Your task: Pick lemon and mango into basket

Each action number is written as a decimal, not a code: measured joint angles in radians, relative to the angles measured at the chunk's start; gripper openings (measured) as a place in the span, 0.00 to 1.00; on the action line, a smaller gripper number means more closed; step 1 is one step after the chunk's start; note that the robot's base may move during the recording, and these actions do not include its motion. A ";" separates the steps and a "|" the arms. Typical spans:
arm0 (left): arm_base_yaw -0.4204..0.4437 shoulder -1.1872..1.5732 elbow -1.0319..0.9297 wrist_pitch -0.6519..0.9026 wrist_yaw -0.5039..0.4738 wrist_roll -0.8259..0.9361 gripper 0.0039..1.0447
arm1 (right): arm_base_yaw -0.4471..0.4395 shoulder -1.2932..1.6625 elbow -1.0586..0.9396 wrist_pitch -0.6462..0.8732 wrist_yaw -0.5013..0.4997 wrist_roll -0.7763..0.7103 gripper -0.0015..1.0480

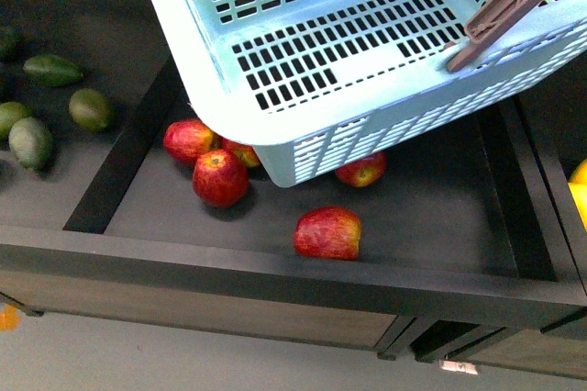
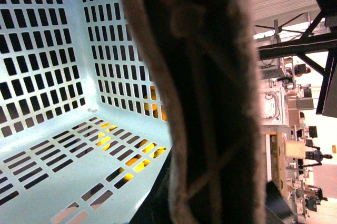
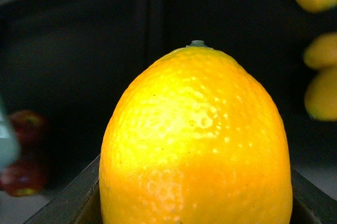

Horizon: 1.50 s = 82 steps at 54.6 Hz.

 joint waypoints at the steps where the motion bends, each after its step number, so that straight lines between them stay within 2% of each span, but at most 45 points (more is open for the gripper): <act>1: 0.000 0.000 0.000 0.000 0.000 0.000 0.04 | 0.007 -0.032 -0.004 0.002 -0.003 0.013 0.59; 9: 0.000 0.000 0.000 0.000 0.000 0.000 0.04 | 0.067 -0.175 -0.003 0.002 -0.004 0.086 0.59; 14: 0.000 0.000 0.000 0.000 0.000 0.000 0.04 | 0.163 -0.231 0.018 -0.002 0.022 0.130 0.59; 18: 0.000 0.000 0.000 0.000 0.001 0.000 0.04 | 0.274 -0.221 0.051 -0.026 0.085 0.127 0.59; 24: 0.000 0.000 0.000 0.000 0.000 0.000 0.04 | 0.389 -0.159 0.110 -0.032 0.184 0.118 0.59; 36: 0.000 0.000 0.000 0.000 0.000 0.000 0.04 | 0.533 -0.049 0.228 -0.074 0.320 0.114 0.59; 38: 0.000 0.000 0.000 0.000 0.000 0.000 0.04 | 0.547 -0.040 0.232 -0.077 0.325 0.113 0.60; 43: 0.000 0.000 0.000 0.000 0.002 0.000 0.04 | 0.564 -0.036 0.219 -0.081 0.330 0.113 0.79; 48: 0.000 0.000 0.000 0.000 0.000 0.000 0.04 | 0.554 -0.053 0.196 -0.071 0.345 0.119 0.93; 53: 0.000 0.002 0.000 -0.001 0.002 0.009 0.04 | 0.536 -0.079 0.164 -0.052 0.366 0.132 0.92; 59: -0.001 0.005 0.000 -0.003 0.003 -0.002 0.04 | 0.491 -0.137 0.108 -0.026 0.483 0.123 0.92; 64: 0.002 0.005 0.000 -0.004 -0.002 -0.001 0.04 | 0.466 -0.154 0.104 -0.024 0.500 0.121 0.92; 66: 0.002 0.005 0.000 -0.004 -0.004 0.000 0.04 | 0.465 -0.157 0.095 0.006 0.515 0.102 0.90; 70: -0.001 0.005 0.000 -0.004 0.000 0.007 0.04 | 0.473 -0.194 -0.028 0.214 0.528 0.018 0.73; 73: -0.002 0.005 0.000 -0.004 0.009 0.001 0.04 | 0.478 -0.240 -0.131 0.280 0.528 -0.013 0.62; 80: -0.002 0.005 0.000 -0.004 0.003 0.001 0.04 | 0.481 -0.317 -0.255 0.330 0.528 -0.032 0.45; 82: 0.000 0.005 0.000 -0.004 -0.002 0.002 0.04 | 0.481 -0.353 -0.307 0.348 0.528 -0.037 0.37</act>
